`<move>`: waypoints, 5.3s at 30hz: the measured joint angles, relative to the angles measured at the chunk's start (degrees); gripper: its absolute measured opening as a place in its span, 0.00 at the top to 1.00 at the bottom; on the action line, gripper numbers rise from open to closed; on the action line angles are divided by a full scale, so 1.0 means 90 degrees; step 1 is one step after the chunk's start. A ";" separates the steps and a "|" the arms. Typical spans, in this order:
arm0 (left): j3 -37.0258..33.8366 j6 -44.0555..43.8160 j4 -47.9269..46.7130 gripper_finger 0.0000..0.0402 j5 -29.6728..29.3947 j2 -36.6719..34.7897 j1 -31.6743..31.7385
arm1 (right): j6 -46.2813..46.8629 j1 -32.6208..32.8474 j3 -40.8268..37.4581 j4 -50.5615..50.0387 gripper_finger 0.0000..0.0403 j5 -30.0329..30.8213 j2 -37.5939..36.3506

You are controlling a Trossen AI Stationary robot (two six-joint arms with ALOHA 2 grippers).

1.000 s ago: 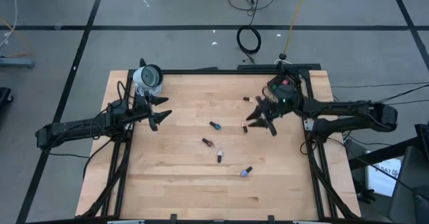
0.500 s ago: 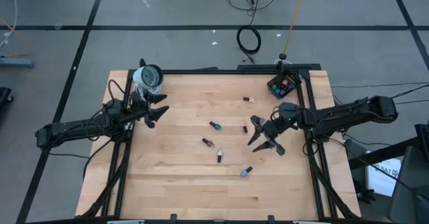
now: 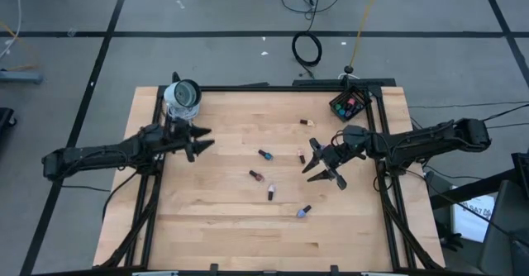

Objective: Pick & Place Nail Polish
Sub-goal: Put the red nail polish into the black bin

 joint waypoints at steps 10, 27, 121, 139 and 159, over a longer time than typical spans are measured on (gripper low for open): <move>0.0749 0.1429 0.1202 0.23 -0.0182 0.2964 -0.1748 | -0.0268 -0.0002 0.0000 0.0002 0.68 0.0003 0.0000; 0.3339 0.3982 0.0721 0.23 -0.0808 0.7783 -0.2421 | -0.0355 -0.0001 0.0000 0.0009 0.68 0.0002 0.0000; 0.3500 0.2218 0.1536 0.89 -0.1099 0.9402 -0.1958 | -0.0170 -0.0002 0.0005 -0.0015 0.68 0.0005 -0.0002; 0.3473 0.4485 0.1011 0.91 -0.3554 0.7983 -0.2805 | 0.0230 0.0000 0.0002 -0.0225 0.68 0.1896 -0.0002; 0.2774 0.4501 0.0285 0.91 -0.4744 0.4913 -0.3374 | 0.0359 -0.0005 0.0000 -0.0518 0.68 0.2812 0.0000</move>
